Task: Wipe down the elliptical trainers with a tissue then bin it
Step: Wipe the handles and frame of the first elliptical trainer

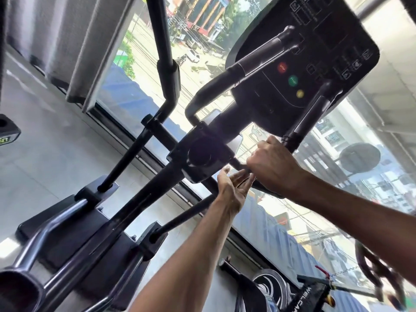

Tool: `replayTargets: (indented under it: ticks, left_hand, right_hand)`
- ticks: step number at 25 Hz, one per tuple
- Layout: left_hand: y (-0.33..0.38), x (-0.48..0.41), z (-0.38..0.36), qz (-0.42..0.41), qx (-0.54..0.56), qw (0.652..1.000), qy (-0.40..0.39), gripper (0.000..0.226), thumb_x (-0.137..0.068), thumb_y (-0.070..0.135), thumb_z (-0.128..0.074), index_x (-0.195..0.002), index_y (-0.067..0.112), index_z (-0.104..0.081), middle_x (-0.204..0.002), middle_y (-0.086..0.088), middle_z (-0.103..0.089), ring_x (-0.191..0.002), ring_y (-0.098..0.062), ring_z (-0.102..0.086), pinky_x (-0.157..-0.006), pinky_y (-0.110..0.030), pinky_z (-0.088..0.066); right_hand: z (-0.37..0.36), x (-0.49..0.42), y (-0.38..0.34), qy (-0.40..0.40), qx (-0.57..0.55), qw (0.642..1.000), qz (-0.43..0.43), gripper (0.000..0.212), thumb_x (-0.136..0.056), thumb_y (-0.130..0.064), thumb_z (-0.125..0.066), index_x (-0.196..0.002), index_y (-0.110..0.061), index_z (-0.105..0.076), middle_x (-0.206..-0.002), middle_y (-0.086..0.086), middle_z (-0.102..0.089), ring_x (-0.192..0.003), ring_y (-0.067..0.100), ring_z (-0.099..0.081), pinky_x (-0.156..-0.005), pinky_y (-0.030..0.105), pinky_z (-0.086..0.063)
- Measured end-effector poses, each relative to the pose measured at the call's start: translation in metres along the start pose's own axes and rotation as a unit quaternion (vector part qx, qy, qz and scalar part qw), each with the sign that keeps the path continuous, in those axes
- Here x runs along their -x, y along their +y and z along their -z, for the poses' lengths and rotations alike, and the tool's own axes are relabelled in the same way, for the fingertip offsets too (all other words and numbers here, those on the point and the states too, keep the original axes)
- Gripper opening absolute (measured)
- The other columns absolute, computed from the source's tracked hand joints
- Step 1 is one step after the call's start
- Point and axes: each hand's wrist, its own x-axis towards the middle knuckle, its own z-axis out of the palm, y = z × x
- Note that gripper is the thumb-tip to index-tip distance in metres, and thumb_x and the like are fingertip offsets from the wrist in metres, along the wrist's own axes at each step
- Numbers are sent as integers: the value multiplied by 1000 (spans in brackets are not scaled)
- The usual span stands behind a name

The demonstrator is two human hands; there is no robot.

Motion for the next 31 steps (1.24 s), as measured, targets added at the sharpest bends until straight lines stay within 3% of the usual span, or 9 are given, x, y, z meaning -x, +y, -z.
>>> replayTargets:
  ticks: [2,4,8,11,14,21,26,29,31]
  left_hand:
    - [2,-8,3,12,24,1000,-12,48,-105,34,-43,-94,-7,-66,-83,-17,-73,-79,-27,-68,-61,-32,-62]
    - [3,-12,2,22,39,999,-5,43,-103,36,-45,-90,0,-65,-90,-13,-68,-80,-25,-65,-58,-30,-58]
    - [0,-20,-1,33,68,997,20,37,-101,41,-46,-86,10,-61,-97,-10,-65,-87,-26,-67,-75,-33,-59]
    - [1,-17,0,33,63,997,7,46,-104,40,-41,-85,8,-67,-73,-9,-74,-58,-24,-72,-51,-26,-58]
    - [3,-9,-4,20,30,999,-3,49,-103,44,-40,-90,8,-71,-78,-12,-77,-71,-26,-74,-62,-31,-59]
    - [1,18,-37,-69,-105,992,16,38,-102,37,-44,-85,9,-64,-81,-8,-65,-80,-25,-61,-88,-37,-48]
    - [-9,45,-54,-171,-282,944,-19,44,-86,48,-46,-90,16,-78,-103,-1,-79,-105,-24,-71,-105,-45,-47]
    - [-8,61,-64,-220,-336,913,-68,39,-90,43,-48,-91,15,-76,-97,2,-77,-83,-10,-71,-88,-35,-50]
    - [-1,72,-71,-240,-377,891,-82,43,-88,42,-48,-96,9,-76,-96,-8,-78,-71,-10,-69,-69,-27,-49]
  right_hand:
    - [-5,-8,-17,-20,15,1000,-14,13,-94,-20,-55,-92,-23,-68,-95,1,-74,-100,26,-62,-91,40,-37]
    - [-15,-18,-33,-44,35,998,-30,15,-95,-25,-52,-95,-25,-68,-99,-2,-73,-103,23,-60,-91,39,-37]
    - [-39,-46,-52,-101,45,993,-51,23,-99,-28,-49,-104,-27,-71,-102,-4,-72,-108,21,-56,-89,38,-36]
    - [-47,-58,-58,-112,35,991,-59,25,-101,-27,-47,-108,-26,-71,-104,-4,-71,-108,21,-57,-85,37,-36]
    - [-38,-45,-52,-78,37,995,-50,28,-102,-24,-44,-105,-24,-72,-101,-2,-72,-106,22,-57,-86,37,-36]
    - [-16,33,-5,166,-41,983,-62,15,-82,-14,-58,-75,-15,-71,-77,6,-69,-89,31,-55,-80,42,-44]
    - [-50,61,33,368,-123,917,-96,35,-94,-13,-46,-111,-1,-73,-115,10,-73,-97,35,-66,-83,44,-54]
    - [-64,70,21,427,-198,866,-168,32,-105,-18,-47,-119,-6,-72,-123,6,-70,-103,27,-66,-89,37,-54]
    - [-68,67,4,452,-320,794,-250,21,-101,-13,-58,-113,-9,-75,-120,1,-69,-103,19,-67,-89,29,-54]
